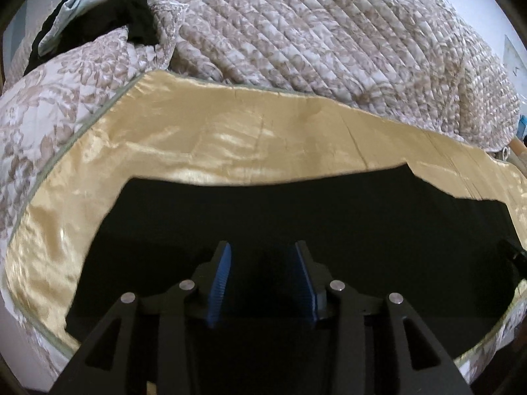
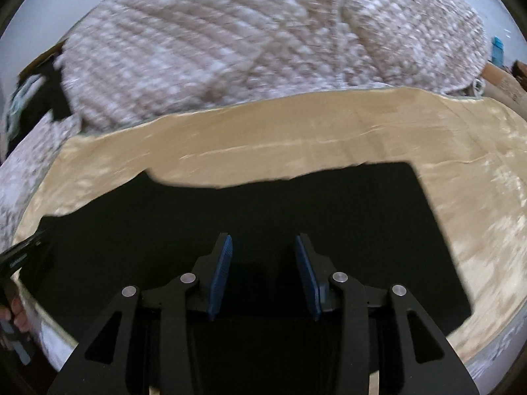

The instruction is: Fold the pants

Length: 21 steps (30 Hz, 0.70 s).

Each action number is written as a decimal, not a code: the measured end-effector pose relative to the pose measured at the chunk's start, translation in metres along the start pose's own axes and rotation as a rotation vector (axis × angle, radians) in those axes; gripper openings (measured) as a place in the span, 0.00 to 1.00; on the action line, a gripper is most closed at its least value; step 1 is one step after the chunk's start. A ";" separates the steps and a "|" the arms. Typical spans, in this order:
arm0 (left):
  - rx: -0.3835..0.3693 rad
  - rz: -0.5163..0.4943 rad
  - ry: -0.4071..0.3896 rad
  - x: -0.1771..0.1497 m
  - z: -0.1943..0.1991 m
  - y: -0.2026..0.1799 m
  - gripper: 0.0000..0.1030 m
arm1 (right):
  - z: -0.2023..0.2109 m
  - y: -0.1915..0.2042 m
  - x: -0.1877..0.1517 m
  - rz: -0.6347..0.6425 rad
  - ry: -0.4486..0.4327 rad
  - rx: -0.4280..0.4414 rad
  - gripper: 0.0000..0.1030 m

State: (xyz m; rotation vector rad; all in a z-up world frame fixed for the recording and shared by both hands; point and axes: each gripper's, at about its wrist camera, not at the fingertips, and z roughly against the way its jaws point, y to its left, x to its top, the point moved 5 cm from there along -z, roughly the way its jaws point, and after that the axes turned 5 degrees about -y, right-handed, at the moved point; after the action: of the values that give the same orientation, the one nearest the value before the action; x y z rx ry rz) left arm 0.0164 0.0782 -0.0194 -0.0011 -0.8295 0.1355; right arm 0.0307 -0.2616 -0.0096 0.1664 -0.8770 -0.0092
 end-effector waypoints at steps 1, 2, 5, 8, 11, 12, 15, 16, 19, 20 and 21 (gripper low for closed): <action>-0.002 0.000 0.008 -0.005 0.001 0.000 0.42 | 0.002 0.009 -0.008 0.020 0.002 0.013 0.39; -0.008 -0.001 0.017 -0.010 0.001 -0.001 0.42 | 0.003 0.015 -0.013 0.033 0.006 0.019 0.39; 0.006 -0.023 0.009 -0.022 0.004 -0.002 0.45 | -0.001 0.025 -0.033 0.048 0.046 0.032 0.39; 0.011 -0.033 -0.009 -0.027 0.008 -0.002 0.49 | -0.002 0.031 -0.037 0.104 0.033 0.002 0.40; 0.011 -0.035 -0.017 -0.029 0.011 0.000 0.50 | -0.003 0.031 -0.039 0.087 0.029 0.028 0.48; 0.008 -0.031 -0.019 -0.030 0.012 0.001 0.50 | -0.003 0.032 -0.039 0.084 0.027 0.032 0.51; 0.026 -0.016 -0.032 -0.028 0.016 0.010 0.50 | -0.004 0.038 -0.043 0.127 0.027 0.034 0.60; 0.042 -0.001 -0.039 -0.026 0.016 0.017 0.50 | -0.003 0.039 -0.043 0.143 0.025 0.027 0.61; 0.088 0.062 -0.041 -0.023 0.016 0.044 0.50 | -0.002 0.040 -0.045 0.138 0.026 0.029 0.61; 0.113 0.090 -0.044 -0.022 0.016 0.055 0.50 | -0.002 0.040 -0.045 0.127 0.026 0.037 0.61; 0.130 0.112 -0.050 -0.022 0.018 0.064 0.50 | -0.001 0.039 -0.045 0.120 0.027 0.041 0.61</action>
State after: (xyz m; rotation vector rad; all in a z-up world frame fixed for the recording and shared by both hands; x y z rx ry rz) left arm -0.0190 0.1382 -0.0270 0.0779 -0.8691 0.2961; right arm 0.0007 -0.2191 -0.0389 0.1520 -0.8592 0.1228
